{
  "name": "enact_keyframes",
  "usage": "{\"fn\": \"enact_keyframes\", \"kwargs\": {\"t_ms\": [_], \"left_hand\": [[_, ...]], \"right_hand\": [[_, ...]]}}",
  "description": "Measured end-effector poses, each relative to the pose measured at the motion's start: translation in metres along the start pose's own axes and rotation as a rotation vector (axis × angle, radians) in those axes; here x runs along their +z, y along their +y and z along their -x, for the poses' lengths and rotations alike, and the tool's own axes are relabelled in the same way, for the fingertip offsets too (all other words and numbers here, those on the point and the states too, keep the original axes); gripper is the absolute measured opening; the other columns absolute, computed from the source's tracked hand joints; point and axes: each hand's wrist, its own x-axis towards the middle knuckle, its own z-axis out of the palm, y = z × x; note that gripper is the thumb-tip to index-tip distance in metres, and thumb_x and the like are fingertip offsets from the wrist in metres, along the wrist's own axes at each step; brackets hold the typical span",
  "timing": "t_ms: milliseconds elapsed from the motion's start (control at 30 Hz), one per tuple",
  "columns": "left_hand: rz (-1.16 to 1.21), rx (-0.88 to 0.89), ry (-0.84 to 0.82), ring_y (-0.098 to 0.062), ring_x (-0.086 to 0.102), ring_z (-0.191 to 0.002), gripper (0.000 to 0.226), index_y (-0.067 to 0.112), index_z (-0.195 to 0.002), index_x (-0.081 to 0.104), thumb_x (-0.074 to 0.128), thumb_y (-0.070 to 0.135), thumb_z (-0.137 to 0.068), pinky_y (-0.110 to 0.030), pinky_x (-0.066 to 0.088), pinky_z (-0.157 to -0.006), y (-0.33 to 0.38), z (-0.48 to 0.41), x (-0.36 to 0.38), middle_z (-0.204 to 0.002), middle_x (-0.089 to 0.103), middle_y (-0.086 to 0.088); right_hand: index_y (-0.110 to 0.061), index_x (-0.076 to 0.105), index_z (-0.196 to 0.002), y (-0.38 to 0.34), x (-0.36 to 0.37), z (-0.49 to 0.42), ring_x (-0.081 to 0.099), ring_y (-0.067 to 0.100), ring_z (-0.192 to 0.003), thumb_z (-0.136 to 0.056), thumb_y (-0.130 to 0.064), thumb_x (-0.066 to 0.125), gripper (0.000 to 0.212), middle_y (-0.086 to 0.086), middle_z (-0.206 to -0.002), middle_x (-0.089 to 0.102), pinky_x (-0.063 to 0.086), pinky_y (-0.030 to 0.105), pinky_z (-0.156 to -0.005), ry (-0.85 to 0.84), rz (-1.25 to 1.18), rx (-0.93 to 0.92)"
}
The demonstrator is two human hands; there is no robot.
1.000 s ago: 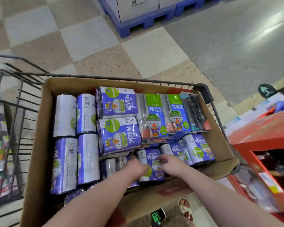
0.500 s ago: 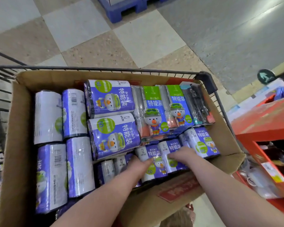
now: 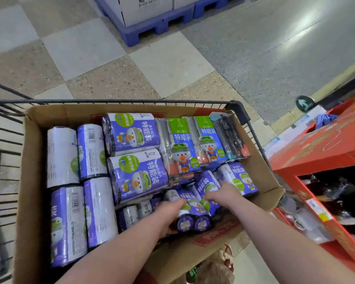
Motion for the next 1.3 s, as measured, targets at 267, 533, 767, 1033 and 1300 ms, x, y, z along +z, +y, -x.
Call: {"fn": "enact_keyframes", "kwargs": {"t_ms": [267,533,767,1033,1300], "left_hand": [[0.081,0.153,-0.111,-0.022,0.066,-0.070,0.048,0.012,-0.115,0.054,0.070,0.041,-0.080,-0.028,0.051,-0.049,0.025,0.046,0.039,-0.103,0.068,-0.012],[0.054,0.469,-0.226,-0.025,0.071,-0.083,0.041,0.020,-0.116,0.055,0.072,0.025,-0.079,-0.038,0.057,-0.067,0.039,0.101,0.085,-0.105,0.071,-0.007],[-0.120,0.631,-0.346,-0.028,0.070,-0.093,0.069,0.025,-0.113,0.057,0.073,0.038,-0.046,-0.049,0.056,-0.086,0.005,0.159,0.172,-0.106,0.071,-0.008],[-0.344,0.765,-0.509,-0.025,0.071,-0.083,0.050,0.026,-0.112,0.059,0.074,0.031,-0.064,-0.042,0.059,-0.074,-0.087,0.248,0.301,-0.103,0.073,-0.005],[-0.464,0.846,-0.709,-0.023,0.066,-0.082,0.024,0.022,-0.107,0.059,0.068,0.020,-0.084,-0.036,0.054,-0.073,-0.185,0.316,0.435,-0.104,0.070,-0.007]], "right_hand": [[-0.006,0.054,-0.113,0.039,-0.069,0.051,0.063,0.025,-0.096,-0.073,-0.023,0.080,0.051,0.010,-0.106,0.065,0.048,0.030,-0.079,0.252,-0.381,-0.066],[-0.008,0.069,-0.099,0.133,-0.093,0.092,0.072,0.029,-0.083,-0.043,-0.040,0.077,0.066,0.009,-0.089,0.076,0.057,0.049,-0.083,0.310,-0.898,-0.118],[-0.009,0.062,-0.101,0.242,-0.108,0.178,0.066,0.020,-0.068,-0.086,-0.010,0.064,0.016,0.010,-0.090,0.071,0.050,0.022,-0.053,0.449,-1.087,-0.107],[-0.011,0.062,-0.106,0.411,-0.092,0.275,0.071,0.032,-0.082,-0.056,-0.036,0.070,0.057,0.013,-0.094,0.073,0.055,0.036,-0.062,0.607,-1.326,-0.109],[-0.009,0.062,-0.099,0.568,-0.076,0.368,0.067,0.026,-0.080,-0.073,-0.025,0.069,0.032,0.008,-0.090,0.072,0.048,0.034,-0.073,0.896,-1.416,-0.094]]}}
